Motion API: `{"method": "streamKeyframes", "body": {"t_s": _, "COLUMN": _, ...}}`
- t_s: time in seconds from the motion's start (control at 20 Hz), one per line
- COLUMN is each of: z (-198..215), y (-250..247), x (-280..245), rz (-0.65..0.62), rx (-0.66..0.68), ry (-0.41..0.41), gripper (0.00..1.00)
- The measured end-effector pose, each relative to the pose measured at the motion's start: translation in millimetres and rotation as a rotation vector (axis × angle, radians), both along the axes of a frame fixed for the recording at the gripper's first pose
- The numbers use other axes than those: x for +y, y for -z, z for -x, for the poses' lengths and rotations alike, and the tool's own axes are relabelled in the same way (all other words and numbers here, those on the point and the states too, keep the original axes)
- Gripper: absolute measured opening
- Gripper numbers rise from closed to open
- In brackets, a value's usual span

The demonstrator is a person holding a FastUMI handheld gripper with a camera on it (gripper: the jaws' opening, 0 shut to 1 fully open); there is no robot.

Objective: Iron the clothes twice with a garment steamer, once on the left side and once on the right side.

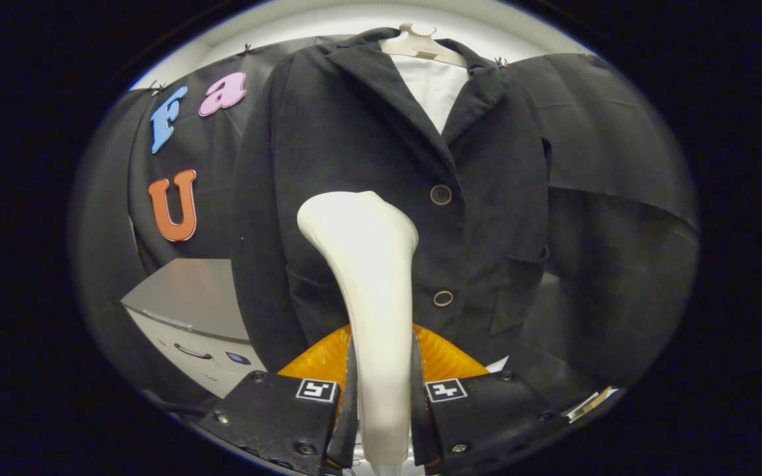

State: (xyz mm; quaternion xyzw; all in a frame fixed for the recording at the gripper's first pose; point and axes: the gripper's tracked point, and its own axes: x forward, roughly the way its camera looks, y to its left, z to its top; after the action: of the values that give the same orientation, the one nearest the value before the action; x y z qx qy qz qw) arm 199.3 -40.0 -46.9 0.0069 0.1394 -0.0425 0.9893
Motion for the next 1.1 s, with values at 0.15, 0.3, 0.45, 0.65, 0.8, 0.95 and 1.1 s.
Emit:
{"method": "streamKeyframes", "body": {"t_s": 0.15, "z": 1, "y": 20, "x": -5, "rz": -0.018, "rx": 0.024, "ry": 0.005, "gripper": 0.36}}
{"method": "streamKeyframes", "body": {"t_s": 0.3, "z": 0, "y": 40, "x": -7, "rz": -0.012, "rx": 0.047, "ry": 0.006, "gripper": 0.36}}
{"method": "streamKeyframes", "body": {"t_s": 0.45, "z": 1, "y": 60, "x": -5, "rz": -0.008, "rx": 0.073, "ry": 0.008, "gripper": 0.36}}
{"method": "streamKeyframes", "body": {"t_s": 0.65, "z": 0, "y": 87, "x": -3, "rz": 0.006, "rx": 0.107, "ry": 0.012, "gripper": 0.36}}
{"method": "streamKeyframes", "body": {"t_s": 0.8, "z": 4, "y": 118, "x": -6, "rz": 0.0, "rx": 0.141, "ry": 0.021, "gripper": 0.36}}
{"method": "streamKeyframes", "body": {"t_s": 0.95, "z": 9, "y": 145, "x": -4, "rz": 0.007, "rx": 0.175, "ry": 0.033, "gripper": 0.36}}
{"method": "streamKeyframes", "body": {"t_s": 1.1, "z": 12, "y": 168, "x": -2, "rz": 0.01, "rx": 0.209, "ry": 0.046, "gripper": 0.36}}
